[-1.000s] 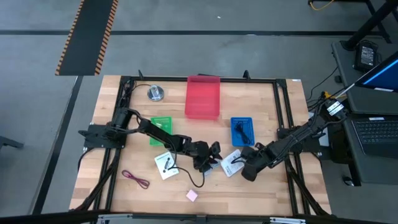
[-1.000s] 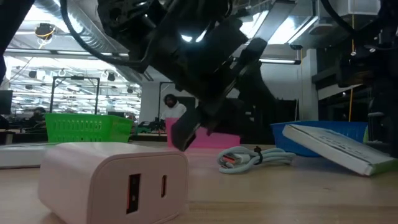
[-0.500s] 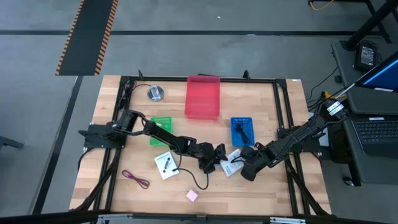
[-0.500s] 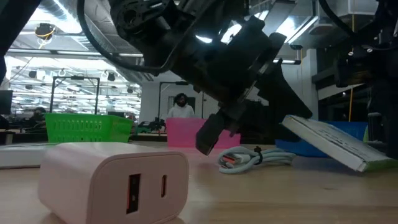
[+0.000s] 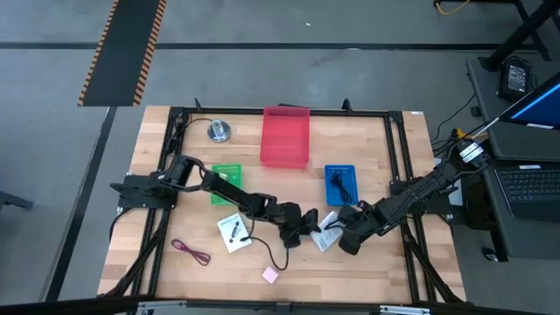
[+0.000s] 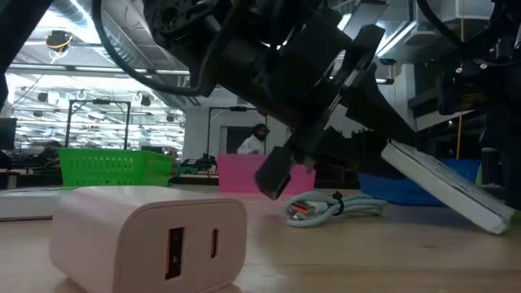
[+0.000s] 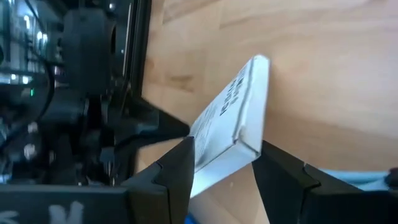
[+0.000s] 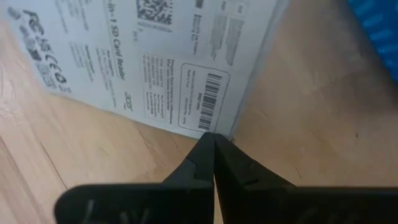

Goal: Pick and place items into bin
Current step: Put the right white card reader box into the red basket

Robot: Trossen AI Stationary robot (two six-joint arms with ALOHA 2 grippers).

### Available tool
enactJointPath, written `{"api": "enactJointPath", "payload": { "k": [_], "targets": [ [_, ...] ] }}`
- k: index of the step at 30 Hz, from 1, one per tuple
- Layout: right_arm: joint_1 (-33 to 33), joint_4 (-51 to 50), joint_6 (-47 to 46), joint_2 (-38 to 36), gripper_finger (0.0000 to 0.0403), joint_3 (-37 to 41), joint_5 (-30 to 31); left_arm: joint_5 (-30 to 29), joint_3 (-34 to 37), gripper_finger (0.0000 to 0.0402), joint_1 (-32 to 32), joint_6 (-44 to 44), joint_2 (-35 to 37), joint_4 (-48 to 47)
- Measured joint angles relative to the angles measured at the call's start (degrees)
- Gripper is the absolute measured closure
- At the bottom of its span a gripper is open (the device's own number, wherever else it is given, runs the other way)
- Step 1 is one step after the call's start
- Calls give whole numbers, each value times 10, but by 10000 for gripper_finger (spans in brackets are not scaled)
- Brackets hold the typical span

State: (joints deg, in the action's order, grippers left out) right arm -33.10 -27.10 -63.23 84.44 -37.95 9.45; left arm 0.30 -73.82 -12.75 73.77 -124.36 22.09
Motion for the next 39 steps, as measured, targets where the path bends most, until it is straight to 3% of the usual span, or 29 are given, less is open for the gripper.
{"api": "enactJointPath", "payload": {
  "k": [20,27,31,39],
  "targets": [
    [0,24,8,0,403,0,-1,9,0,367,-19,37,2,8],
    [-1,13,39,0,403,-29,-1,5,-1,368,-19,3,2,9],
    [-1,-22,58,0,403,-56,0,-38,-1,369,-27,3,2,8],
    [-1,-121,114,0,403,-129,54,-71,3,369,-42,-26,32,-19]
  ]
}}
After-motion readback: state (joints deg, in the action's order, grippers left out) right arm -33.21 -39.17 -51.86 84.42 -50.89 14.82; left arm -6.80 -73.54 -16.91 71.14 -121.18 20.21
